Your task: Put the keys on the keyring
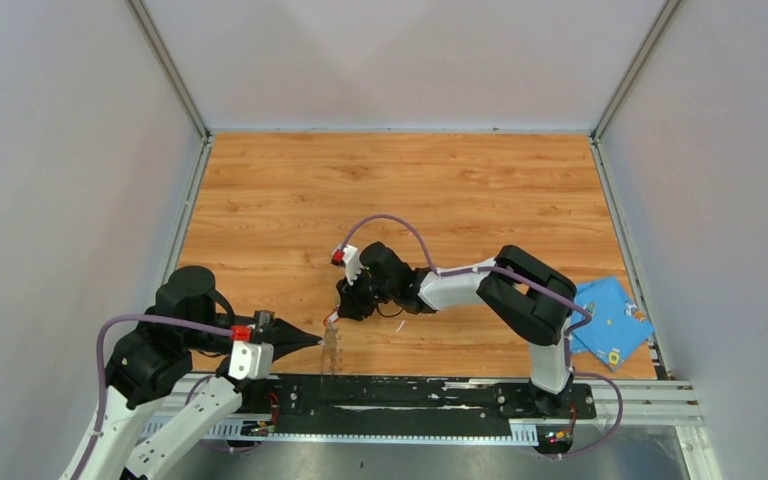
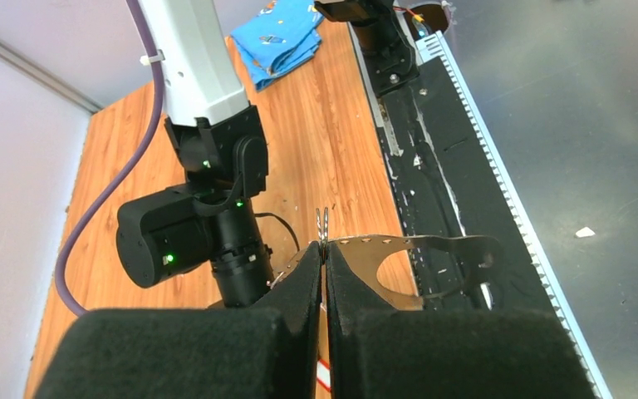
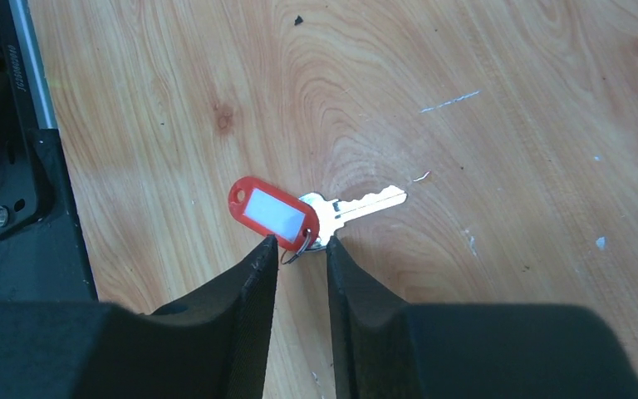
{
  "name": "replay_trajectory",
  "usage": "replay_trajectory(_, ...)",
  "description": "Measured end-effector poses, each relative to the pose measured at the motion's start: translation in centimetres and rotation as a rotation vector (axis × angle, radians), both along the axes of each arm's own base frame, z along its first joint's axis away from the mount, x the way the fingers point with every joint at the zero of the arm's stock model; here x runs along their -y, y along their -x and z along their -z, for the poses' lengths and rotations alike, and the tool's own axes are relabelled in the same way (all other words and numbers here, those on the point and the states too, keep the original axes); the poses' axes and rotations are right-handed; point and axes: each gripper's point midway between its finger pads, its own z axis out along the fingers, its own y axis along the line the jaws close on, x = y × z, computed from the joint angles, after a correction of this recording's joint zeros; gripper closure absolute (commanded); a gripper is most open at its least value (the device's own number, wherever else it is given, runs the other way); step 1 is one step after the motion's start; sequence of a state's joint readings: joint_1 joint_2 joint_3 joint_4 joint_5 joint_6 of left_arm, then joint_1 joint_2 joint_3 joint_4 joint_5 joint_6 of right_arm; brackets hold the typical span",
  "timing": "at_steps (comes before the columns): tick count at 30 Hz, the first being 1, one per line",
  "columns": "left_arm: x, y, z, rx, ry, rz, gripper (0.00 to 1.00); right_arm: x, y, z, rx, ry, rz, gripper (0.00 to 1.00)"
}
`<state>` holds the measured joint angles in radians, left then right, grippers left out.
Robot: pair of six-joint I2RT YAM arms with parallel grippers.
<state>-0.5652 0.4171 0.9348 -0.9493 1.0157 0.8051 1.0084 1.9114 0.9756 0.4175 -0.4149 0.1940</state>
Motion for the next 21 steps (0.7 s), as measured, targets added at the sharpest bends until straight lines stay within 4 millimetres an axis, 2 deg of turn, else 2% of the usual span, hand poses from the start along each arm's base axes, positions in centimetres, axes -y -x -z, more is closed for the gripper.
replay_trajectory(6,0.0,-0.1,0.0,0.001,-0.001,-0.003,1.00,0.0,0.2,0.3,0.007,0.029,0.001,0.84)
replay_trajectory(9,0.0,-0.1,0.0,0.002,-0.003,-0.006,1.00,0.1,0.1,0.3,0.011,0.038,0.010,0.99)
replay_trajectory(17,-0.1,-0.3,0.1,0.004,-0.005,-0.014,1.00,0.0,-0.3,0.2,0.028,0.036,0.026,1.00)
replay_trajectory(21,-0.1,-0.3,0.1,0.004,-0.007,-0.017,1.00,0.1,-0.2,-0.7,0.052,0.014,0.020,1.00)
